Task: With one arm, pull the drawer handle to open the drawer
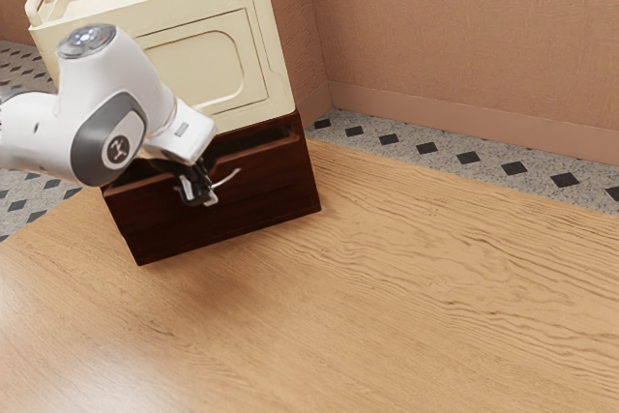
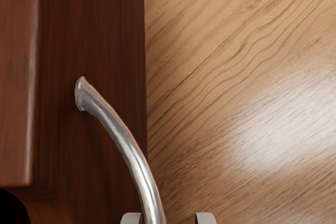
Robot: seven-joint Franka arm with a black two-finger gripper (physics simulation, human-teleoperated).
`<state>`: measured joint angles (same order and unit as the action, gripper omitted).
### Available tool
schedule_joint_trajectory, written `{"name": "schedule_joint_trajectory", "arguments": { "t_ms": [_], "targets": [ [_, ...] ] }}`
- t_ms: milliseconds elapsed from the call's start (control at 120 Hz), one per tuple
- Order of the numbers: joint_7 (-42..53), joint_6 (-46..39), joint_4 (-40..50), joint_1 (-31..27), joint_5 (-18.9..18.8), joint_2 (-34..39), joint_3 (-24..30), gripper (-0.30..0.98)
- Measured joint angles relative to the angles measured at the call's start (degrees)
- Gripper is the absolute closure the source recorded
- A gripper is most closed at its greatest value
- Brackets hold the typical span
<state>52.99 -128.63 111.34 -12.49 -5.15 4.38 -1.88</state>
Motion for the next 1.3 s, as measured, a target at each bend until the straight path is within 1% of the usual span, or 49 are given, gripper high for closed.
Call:
{"name": "schedule_joint_trajectory", "arguments": {
  "t_ms": [858, 942, 1042, 1133, 1217, 1300],
  "targets": [
    [-1.2, 0.6, 9.8, 0.1, 1.2, 9.1, 3.3, 0.63],
    [-1.5, 0.5, 10.6, 0.2, 1.1, 9.7, 3.7, 0.67],
    [-1.7, 0.6, 11.7, 0.5, 1.2, 10.8, 3.8, 0.67],
    [-1.8, 0.8, 12.9, 0.6, 1.3, 12.1, 4.2, 0.64],
    [-2.0, 0.8, 13.9, 0.4, 1.4, 13.2, 4.5, 0.71],
    [-2.2, 0.8, 14.4, 0.3, 1.5, 13.8, 4.8, 0.75]
  ]
}}
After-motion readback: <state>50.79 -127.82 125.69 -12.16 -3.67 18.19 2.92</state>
